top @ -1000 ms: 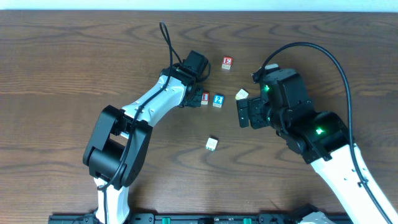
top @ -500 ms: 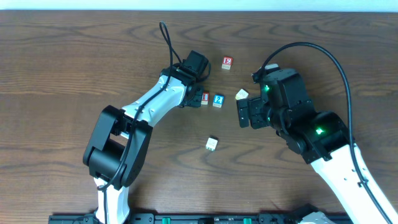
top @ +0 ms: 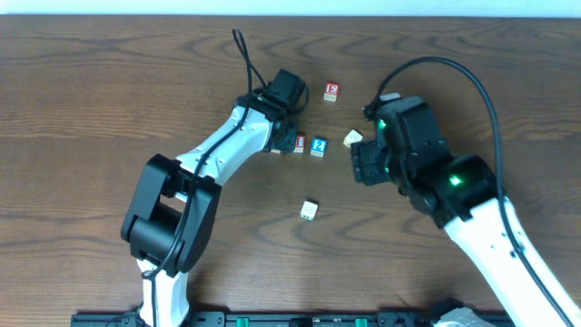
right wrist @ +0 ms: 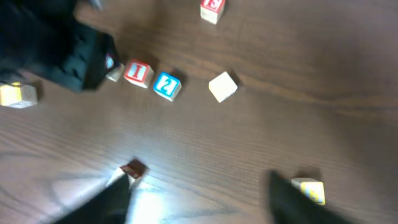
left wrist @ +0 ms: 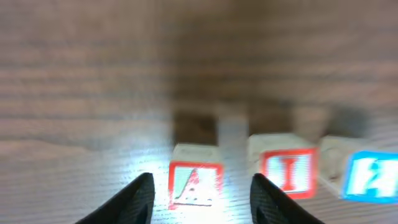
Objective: Spell out Ai2
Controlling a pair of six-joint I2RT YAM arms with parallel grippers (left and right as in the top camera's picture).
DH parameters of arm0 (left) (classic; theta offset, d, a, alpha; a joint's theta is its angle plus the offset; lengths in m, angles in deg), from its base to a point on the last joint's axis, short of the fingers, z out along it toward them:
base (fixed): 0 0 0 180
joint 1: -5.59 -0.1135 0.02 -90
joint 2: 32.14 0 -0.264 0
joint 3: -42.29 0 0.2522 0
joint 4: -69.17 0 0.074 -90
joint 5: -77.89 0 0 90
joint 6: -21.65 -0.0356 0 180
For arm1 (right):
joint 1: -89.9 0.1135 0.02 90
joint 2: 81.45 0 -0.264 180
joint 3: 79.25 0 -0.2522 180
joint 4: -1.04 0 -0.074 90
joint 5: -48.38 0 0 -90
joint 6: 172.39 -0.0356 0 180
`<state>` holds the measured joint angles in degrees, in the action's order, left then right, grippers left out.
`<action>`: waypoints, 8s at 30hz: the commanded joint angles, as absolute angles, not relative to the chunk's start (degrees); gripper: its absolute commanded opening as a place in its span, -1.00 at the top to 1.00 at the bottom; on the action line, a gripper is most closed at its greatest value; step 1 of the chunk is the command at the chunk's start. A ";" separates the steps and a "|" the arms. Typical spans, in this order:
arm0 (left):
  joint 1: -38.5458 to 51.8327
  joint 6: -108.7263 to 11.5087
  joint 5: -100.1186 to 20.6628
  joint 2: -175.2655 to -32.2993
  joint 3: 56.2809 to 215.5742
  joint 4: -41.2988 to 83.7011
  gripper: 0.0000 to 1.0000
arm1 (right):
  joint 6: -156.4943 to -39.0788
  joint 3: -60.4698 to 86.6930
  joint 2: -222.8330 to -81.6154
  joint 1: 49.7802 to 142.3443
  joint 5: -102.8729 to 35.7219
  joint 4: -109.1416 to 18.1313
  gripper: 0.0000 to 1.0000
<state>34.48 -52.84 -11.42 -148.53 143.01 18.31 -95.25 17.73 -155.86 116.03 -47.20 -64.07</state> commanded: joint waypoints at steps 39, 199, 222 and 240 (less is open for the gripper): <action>22.81 -56.38 -25.70 -144.95 142.44 13.54 0.89 | -81.39 17.73 -192.10 108.73 -40.01 -41.89 0.60; 24.23 -38.04 -28.36 -146.24 129.17 26.98 0.88 | -95.36 10.57 -194.66 107.05 -26.85 -45.60 0.97; 36.47 -41.60 -16.06 -143.75 129.17 25.08 0.88 | -94.49 8.95 -191.23 105.93 -26.85 -49.38 0.97; 36.47 -42.02 -15.69 -144.32 129.17 28.64 0.88 | -94.29 8.95 -191.23 105.93 -26.85 -49.41 0.97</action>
